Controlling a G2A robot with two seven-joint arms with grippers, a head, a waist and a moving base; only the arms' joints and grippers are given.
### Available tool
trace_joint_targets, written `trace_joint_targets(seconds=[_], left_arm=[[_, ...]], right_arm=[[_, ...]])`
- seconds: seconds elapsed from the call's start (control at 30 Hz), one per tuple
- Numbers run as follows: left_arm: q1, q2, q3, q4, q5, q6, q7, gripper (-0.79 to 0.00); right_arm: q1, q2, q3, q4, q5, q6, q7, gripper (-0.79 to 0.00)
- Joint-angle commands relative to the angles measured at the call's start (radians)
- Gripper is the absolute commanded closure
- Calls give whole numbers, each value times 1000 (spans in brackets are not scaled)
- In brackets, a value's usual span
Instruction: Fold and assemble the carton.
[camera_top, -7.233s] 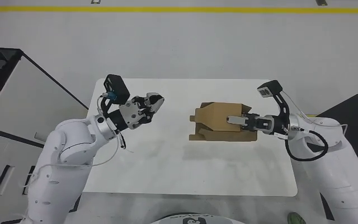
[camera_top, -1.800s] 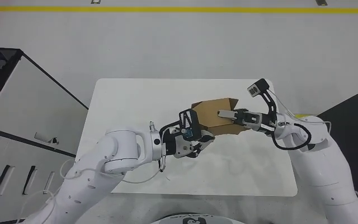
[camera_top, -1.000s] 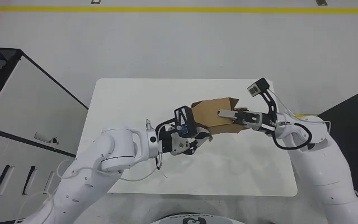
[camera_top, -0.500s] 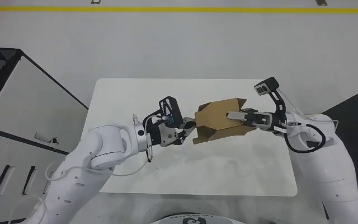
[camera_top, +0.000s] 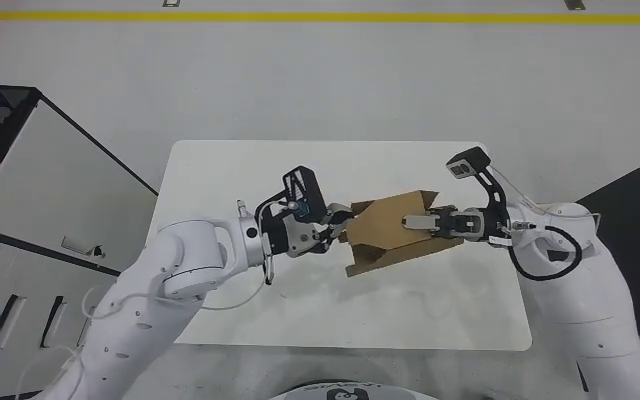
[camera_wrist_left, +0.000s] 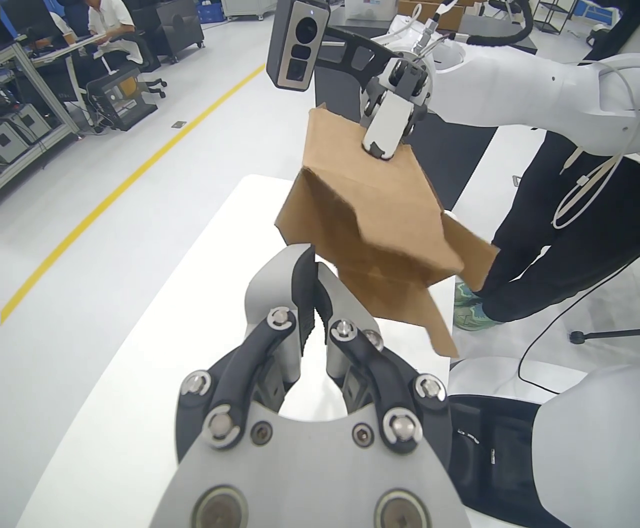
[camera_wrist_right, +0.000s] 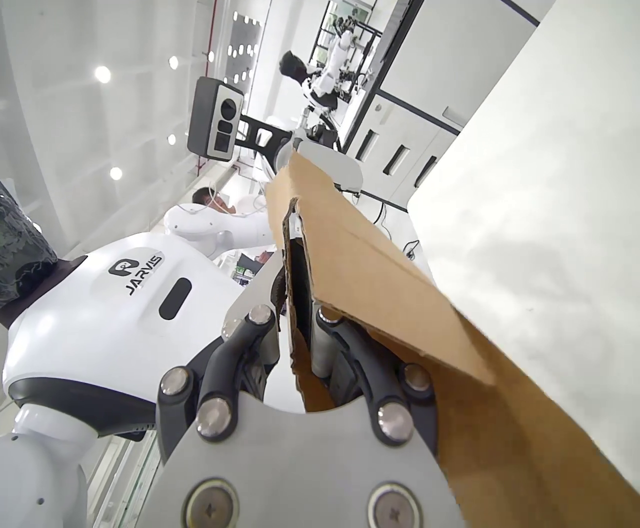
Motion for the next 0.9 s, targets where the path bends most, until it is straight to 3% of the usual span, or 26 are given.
trace_joint_targets(seconds=[0.0,0.37,0.87], left_arm=[[-2,-1,6,1,-3,0,2,0],[-23,-7,48,11,-11,3,7,0],[-10,0,3,7,5,6,-5,0]], right_arm=[[-2,0,3,2,-4,-1,-9,0],[0,-2,-12,-6,-3,-4,-14,0],[4,2,-17,-10,25,-23,104,0]])
